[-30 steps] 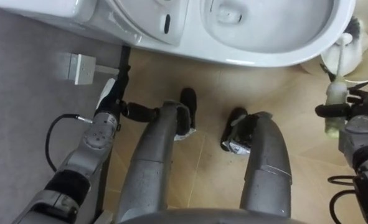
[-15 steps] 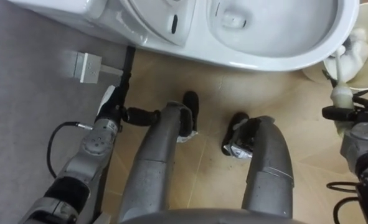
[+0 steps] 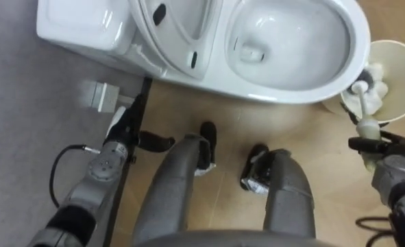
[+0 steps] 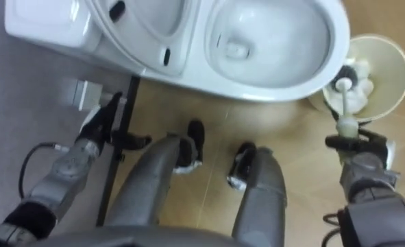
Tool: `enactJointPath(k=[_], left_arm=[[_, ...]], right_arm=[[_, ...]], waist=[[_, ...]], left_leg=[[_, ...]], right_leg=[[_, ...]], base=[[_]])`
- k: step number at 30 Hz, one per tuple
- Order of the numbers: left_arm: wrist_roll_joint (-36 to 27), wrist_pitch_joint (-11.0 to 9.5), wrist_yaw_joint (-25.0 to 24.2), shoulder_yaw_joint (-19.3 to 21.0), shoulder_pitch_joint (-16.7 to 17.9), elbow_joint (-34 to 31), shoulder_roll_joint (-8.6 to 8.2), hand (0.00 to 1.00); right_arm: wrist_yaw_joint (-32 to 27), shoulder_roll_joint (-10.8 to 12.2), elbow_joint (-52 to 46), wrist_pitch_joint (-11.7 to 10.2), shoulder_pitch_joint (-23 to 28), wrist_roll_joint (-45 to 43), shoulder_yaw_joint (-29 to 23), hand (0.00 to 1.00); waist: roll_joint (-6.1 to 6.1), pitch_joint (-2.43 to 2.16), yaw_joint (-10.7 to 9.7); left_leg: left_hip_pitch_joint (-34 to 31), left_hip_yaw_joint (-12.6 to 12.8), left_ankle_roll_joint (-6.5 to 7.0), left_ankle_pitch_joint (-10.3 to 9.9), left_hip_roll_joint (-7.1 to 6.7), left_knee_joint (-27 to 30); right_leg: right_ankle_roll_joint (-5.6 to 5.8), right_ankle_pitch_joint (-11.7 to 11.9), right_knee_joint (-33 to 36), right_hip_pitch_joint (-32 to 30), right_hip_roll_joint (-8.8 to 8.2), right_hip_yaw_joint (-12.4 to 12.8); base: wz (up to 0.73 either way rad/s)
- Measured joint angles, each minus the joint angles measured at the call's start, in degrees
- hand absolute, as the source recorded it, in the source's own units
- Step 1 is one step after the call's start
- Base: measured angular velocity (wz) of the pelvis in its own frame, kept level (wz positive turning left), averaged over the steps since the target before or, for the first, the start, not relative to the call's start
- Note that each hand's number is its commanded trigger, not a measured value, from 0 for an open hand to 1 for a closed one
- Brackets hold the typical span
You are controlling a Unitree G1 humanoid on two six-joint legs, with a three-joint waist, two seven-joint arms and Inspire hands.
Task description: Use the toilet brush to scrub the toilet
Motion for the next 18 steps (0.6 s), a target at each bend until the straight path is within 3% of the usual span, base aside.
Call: enactJointPath(k=[3, 5, 7, 8, 12, 14, 18], left_arm=[[-0.11, -0.03, 0.04, 0.1, 0.59, 0.51, 0.06, 0.0], [0.77, -0.44, 0.19, 1.72, 2.31, 0.45, 0.07, 0.0], [1.38, -0.56, 0.25, 3.28, 3.97, 0.32, 0.06, 0.0], [1.95, -0.58, 0.26, 4.71, 5.32, -0.09, 0.04, 0.0], [4.59, -0.96, 0.86, 9.23, 12.26, -1.99, 0.01, 0.0], [5.51, -1.73, 1.58, 10.75, 15.75, -3.64, -0.11, 0.0], [8.24, -3.36, 2.26, 13.51, 19.91, -4.76, -0.75, 0.0]], right_arm=[[0.01, 0.91, 0.1, 0.07, 1.14, 1.07, -0.14, 1.0], [0.24, 1.97, -0.28, 0.05, 2.26, 3.63, -0.25, 1.0], [1.28, 2.34, -0.3, 0.03, 3.61, 4.57, -1.34, 1.0], [1.64, 2.71, -0.31, -0.11, 5.27, 5.07, -3.39, 1.0], [1.96, 3.94, -0.38, -0.89, 10.84, 6.66, -6.07, 1.0], [2.0, 5.1, -0.91, -1.4, 13.43, 6.39, -7.52, 1.0], [2.04, 6.65, -3.63, -1.78, 18.0, 6.65, -9.26, 1.0]], waist=[[-0.41, 0.03, -0.53], [-1.57, 0.03, -0.75], [-1.69, -0.05, -0.97], [-1.75, -0.26, -1.33], [-2.62, -1.96, -2.3], [-3.31, -2.31, -2.68], [-3.85, -2.22, -3.57]], left_leg=[[3.84, -0.05, -0.14, -0.11, 0.01, -1.37], [8.13, 0.21, -0.28, -0.2, 0.05, -3.76], [11.32, -0.29, -0.51, -0.11, 0.22, -5.37], [13.53, -0.62, -0.68, 0.04, 0.19, -6.79], [21.88, -0.67, -0.92, 0.29, 0.15, -12.26], [25.84, -0.5, -0.94, 0.3, -0.06, -14.48], [32.64, -0.78, -1.08, 0.24, -0.6, -17.86]], right_leg=[[0.19, -0.09, -1.7, 4.08, 0.18, -0.52], [0.45, -0.17, -3.53, 8.04, 0.36, -0.42], [0.75, 0.24, -6.23, 11.79, 1.13, -1.05], [0.93, 0.7, -8.33, 14.43, 1.51, -1.64], [1.98, 2.5, -16.12, 23.85, 3.13, -2.5], [2.4, 2.89, -19.02, 27.98, 3.43, -2.82], [3.15, 3.61, -24.33, 35.27, 4.16, -3.06]], base=[[0.06], [-0.05], [0.04], [0.09], [0.04], [0.0], [0.02]])
